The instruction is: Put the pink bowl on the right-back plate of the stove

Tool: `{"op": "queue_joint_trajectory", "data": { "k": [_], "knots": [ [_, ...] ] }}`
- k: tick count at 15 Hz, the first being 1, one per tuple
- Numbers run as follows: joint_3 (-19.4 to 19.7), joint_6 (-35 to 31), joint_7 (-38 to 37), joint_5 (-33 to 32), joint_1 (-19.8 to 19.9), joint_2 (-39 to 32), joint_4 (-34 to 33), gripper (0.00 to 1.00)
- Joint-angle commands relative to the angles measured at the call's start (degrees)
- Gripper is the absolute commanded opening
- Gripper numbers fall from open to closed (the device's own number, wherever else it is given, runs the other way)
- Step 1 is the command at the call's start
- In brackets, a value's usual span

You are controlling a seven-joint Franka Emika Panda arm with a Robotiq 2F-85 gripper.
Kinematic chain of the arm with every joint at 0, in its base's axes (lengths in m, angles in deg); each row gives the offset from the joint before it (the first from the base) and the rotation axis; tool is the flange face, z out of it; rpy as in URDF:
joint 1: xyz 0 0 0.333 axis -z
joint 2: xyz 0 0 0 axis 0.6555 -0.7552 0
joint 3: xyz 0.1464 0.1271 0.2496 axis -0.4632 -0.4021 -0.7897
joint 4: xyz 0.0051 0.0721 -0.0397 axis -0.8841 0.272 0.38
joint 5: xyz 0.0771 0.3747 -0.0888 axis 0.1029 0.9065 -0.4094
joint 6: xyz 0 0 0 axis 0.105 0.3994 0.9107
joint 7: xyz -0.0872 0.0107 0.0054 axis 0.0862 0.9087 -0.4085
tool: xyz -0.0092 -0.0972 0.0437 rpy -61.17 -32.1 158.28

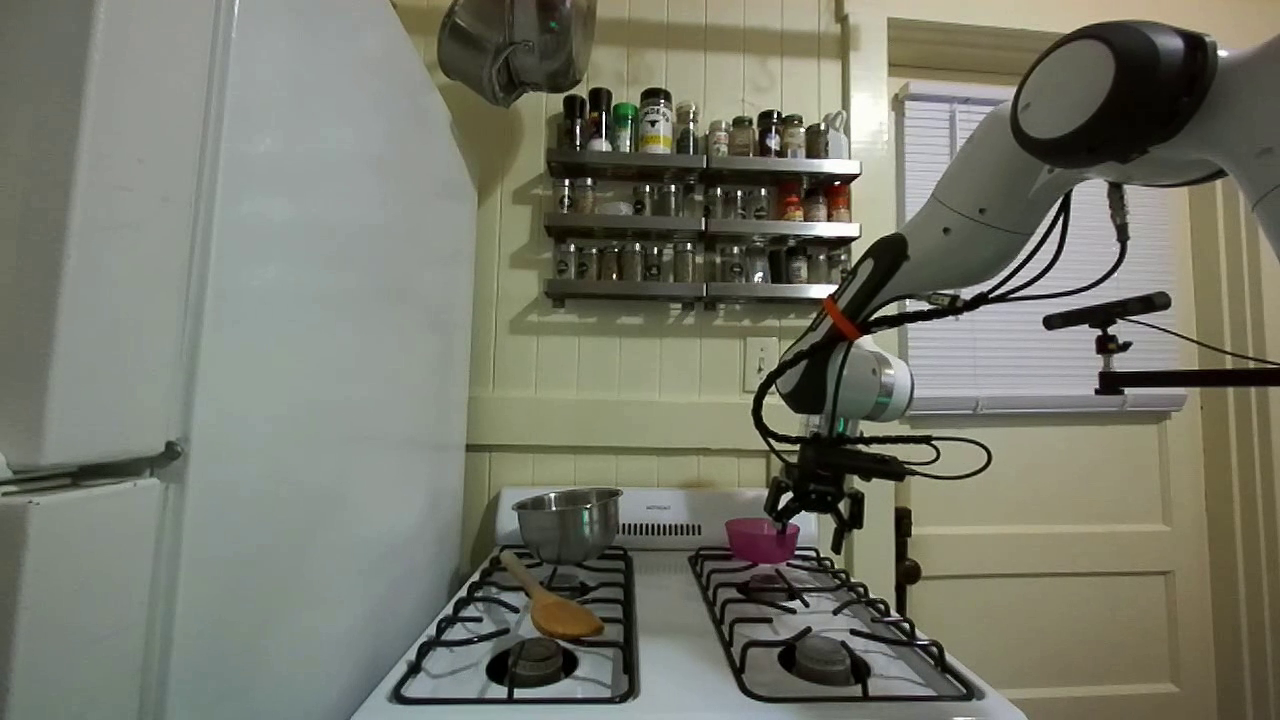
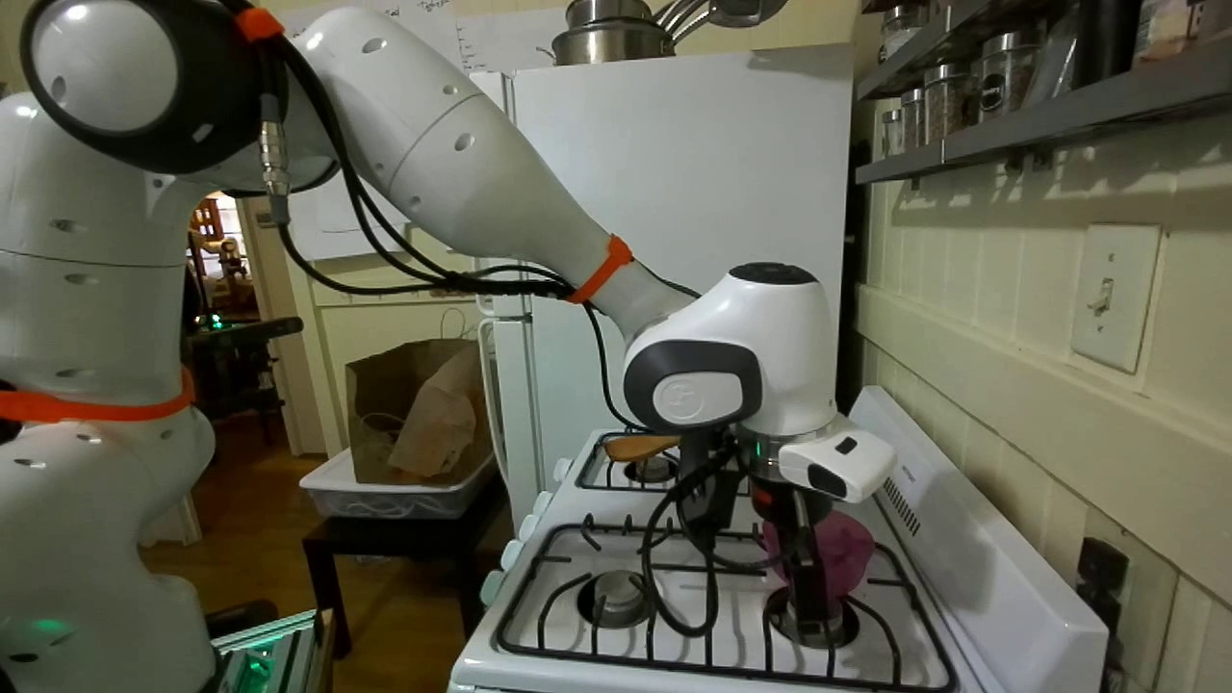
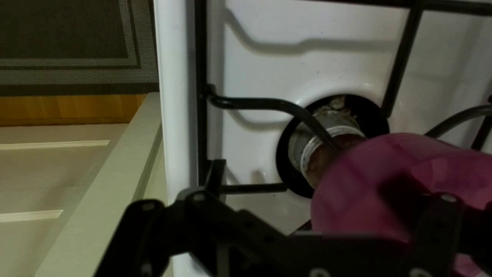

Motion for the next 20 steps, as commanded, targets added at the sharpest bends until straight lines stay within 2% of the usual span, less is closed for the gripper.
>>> {"op": "queue_joint_trajectory", "data": {
  "k": [1, 5, 7, 8, 11, 13, 18, 20],
  "knots": [
    [0.46, 4.76, -0.72, -0.06, -0.31, 0.28, -1.09, 1.0],
    [0.91, 9.27, -1.23, -0.41, -0.36, 0.96, -1.5, 1.0],
    [1.34, 9.42, -2.05, -0.98, -0.57, 1.08, -1.47, 1.0],
    [1.67, 7.97, -3.11, -1.5, -0.81, 1.22, -1.38, 1.0],
    [3.12, -1.74, -6.55, -6.18, -2.29, 2.61, -0.42, 1.0],
    [3.25, -2.51, -7.24, -7.39, -2.54, 3.51, -1.01, 1.0],
    [0.09, -0.99, -0.95, -6.8, -4.0, 10.11, -0.75, 1.0],
    [-2.51, 2.89, 4.34, -3.6, -5.0, 13.94, -1.32, 1.0]
  ]
}}
